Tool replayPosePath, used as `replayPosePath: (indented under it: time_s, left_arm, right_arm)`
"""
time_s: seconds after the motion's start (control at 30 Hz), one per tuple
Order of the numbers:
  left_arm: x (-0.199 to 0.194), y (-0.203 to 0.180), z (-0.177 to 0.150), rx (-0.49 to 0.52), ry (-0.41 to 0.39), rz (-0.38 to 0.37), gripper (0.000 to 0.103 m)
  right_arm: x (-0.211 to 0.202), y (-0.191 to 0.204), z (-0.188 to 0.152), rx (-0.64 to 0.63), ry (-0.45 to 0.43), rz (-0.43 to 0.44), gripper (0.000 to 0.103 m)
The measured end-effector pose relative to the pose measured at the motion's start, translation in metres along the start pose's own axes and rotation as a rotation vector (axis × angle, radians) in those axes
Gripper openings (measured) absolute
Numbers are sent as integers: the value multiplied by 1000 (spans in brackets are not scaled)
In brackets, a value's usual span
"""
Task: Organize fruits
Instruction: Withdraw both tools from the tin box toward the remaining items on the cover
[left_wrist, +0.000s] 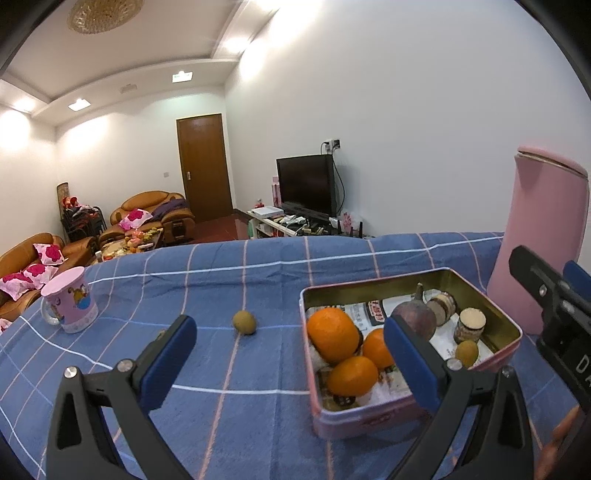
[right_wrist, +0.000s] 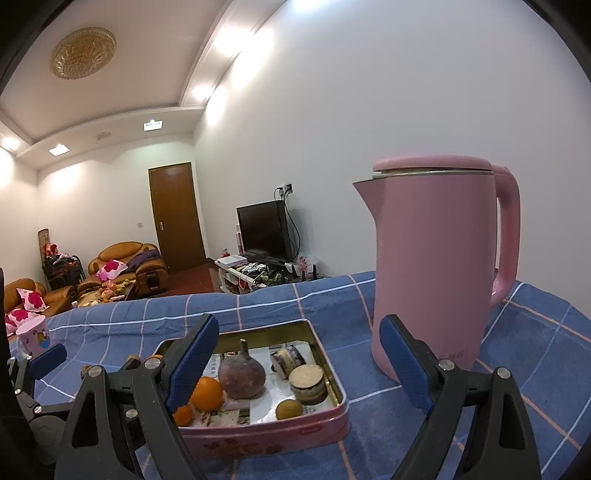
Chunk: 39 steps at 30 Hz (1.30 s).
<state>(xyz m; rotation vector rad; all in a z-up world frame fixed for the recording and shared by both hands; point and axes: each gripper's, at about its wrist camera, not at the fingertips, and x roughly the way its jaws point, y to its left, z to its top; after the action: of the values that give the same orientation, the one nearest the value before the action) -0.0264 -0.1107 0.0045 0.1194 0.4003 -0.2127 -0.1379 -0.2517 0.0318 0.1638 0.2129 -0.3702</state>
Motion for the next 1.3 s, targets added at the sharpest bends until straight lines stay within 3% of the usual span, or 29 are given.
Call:
replayPosePath:
  time_s: [0.33, 0.63, 1.03, 1.2, 1.3]
  left_arm:
    - [0, 28, -5, 0, 30, 15, 103]
    - [16, 78, -6, 8, 62, 93, 103]
    - [52, 168, -7, -53, 148, 235, 103]
    - [68, 206, -12, -157, 234, 273, 103]
    - [73, 217, -13, -151, 252, 332, 103]
  right_arm:
    - [-5, 31, -7, -4, 18, 7, 90]
    - [0, 68, -13, -27, 43, 54, 90]
    - [22, 130, -22, -102, 99, 169, 90]
    - [44, 163, -26, -160, 151, 236, 90]
    - [66, 186, -29, -198, 220, 291, 85]
